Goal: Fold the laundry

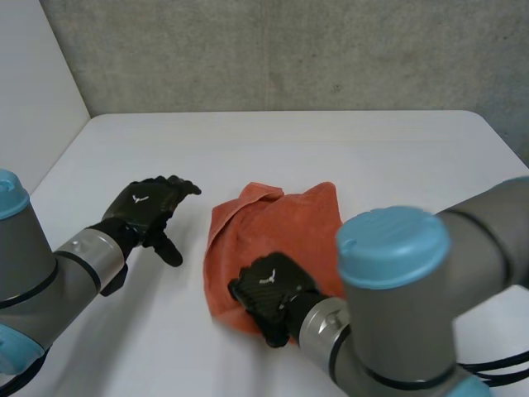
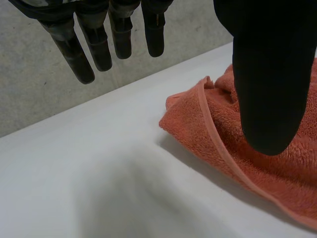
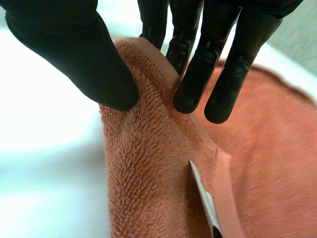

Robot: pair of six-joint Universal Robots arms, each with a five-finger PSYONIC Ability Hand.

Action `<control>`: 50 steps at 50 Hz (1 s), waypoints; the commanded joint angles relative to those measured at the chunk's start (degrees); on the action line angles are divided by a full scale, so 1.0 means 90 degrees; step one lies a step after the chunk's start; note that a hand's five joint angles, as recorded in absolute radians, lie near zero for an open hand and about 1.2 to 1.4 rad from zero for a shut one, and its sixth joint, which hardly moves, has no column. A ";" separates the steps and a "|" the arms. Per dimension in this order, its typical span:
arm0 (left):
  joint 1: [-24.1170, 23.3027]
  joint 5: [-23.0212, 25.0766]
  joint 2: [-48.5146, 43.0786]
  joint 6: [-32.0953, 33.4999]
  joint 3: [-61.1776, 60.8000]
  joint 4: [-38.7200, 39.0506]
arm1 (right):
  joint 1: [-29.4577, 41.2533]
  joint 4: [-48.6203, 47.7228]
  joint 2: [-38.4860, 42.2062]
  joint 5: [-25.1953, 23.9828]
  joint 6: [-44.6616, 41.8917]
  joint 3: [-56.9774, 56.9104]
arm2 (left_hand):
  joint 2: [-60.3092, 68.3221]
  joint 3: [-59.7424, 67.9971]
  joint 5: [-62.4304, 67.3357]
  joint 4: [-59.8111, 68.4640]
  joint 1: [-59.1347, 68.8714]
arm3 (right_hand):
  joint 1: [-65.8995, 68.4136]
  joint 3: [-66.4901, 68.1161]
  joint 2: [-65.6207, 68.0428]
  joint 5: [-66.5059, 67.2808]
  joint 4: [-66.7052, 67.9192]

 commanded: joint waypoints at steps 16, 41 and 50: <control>0.0014 0.1913 -0.0917 0.1533 0.0489 0.1627 | -0.0509 0.1378 -0.3421 -0.0035 -0.0996 0.0810 | -0.0202 -0.0274 -0.0141 -0.0201 -0.0353 | 0.2810 0.1381 0.1412 0.1535 0.1325; -0.0748 0.1050 -0.1886 0.1652 0.1456 0.2369 | -0.2655 0.1291 -0.4273 -0.0113 -0.0996 0.1523 | 0.7197 0.7125 0.7258 0.7198 0.7046 | 0.2810 0.1381 0.1412 0.1535 0.1325; -0.0767 -0.0809 -0.0148 0.0958 0.0520 0.2243 | -0.3244 -0.0095 -0.3395 -0.0123 -0.0879 0.1172 | 0.7197 0.7125 0.7258 0.7198 0.7046 | 0.2810 0.1381 0.1412 0.1535 0.1325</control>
